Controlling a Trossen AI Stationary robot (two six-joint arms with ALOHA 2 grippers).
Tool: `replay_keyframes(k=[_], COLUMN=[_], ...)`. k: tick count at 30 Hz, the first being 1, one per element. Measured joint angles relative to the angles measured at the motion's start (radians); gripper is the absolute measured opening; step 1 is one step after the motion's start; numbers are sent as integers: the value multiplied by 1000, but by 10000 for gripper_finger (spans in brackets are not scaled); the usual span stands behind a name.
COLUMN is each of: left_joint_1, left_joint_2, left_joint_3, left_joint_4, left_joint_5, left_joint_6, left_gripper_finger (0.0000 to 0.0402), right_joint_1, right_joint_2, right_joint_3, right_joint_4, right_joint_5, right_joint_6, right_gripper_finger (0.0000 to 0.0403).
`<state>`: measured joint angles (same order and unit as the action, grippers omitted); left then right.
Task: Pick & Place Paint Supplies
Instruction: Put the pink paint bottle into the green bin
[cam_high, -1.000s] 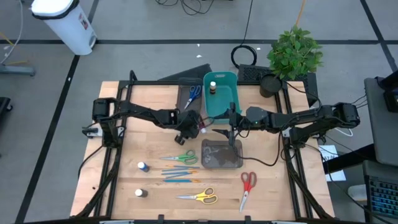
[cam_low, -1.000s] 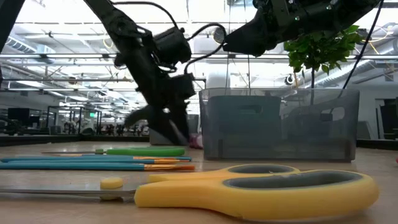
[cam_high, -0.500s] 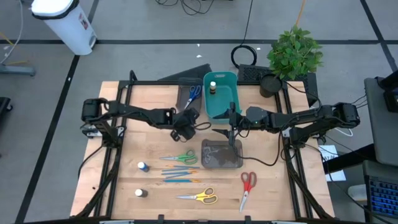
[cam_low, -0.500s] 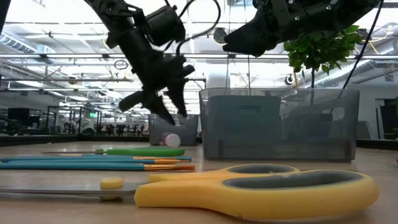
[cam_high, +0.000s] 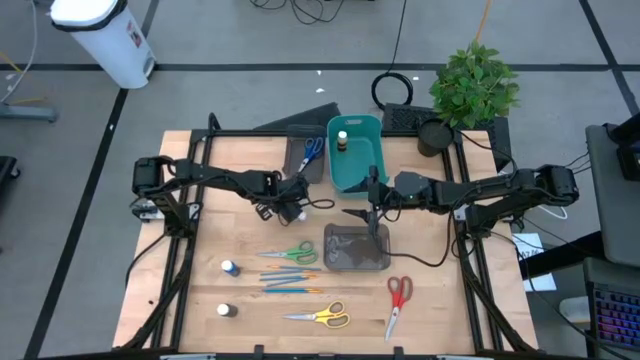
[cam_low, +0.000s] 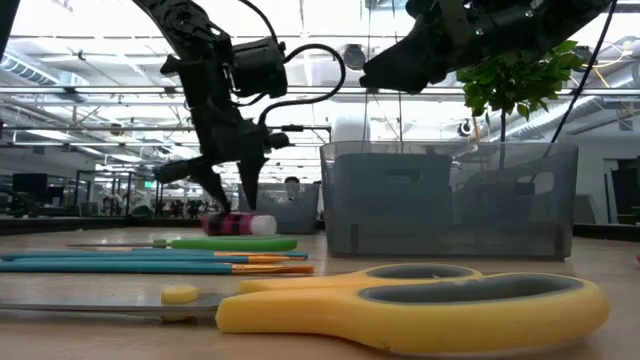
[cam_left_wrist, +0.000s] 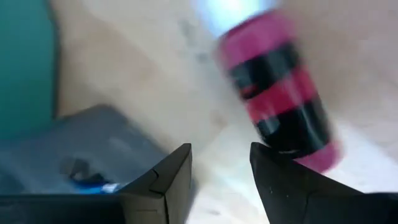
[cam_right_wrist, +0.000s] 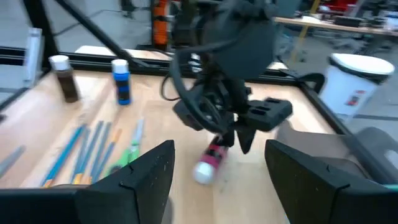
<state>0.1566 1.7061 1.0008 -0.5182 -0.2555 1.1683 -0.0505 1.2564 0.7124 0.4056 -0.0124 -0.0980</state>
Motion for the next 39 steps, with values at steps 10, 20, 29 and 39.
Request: replay_keyframes(k=[10, 20, 29, 39], left_joint_1=[-3, -63, -75, -52], left_joint_2=[0, -90, -217, -62], left_joint_3=[0, 4, 5, 5], left_joint_4=[-3, -45, -95, -172], left_joint_5=[-4, -203, 165, 80], left_joint_6=[-122, -623, -1351, -1544], left_gripper_finger=[172, 172, 173, 230], right_joint_1=[0, 0, 0, 12], right_joint_2=[0, 0, 0, 0], right_joint_3=[0, 0, 0, 0], right_joint_4=[0, -2, -24, -26], right_joint_5=[-42, -42, -42, -42], right_joint_6=[-1, -1, 7, 7], right_gripper_finger=[242, 242, 242, 242])
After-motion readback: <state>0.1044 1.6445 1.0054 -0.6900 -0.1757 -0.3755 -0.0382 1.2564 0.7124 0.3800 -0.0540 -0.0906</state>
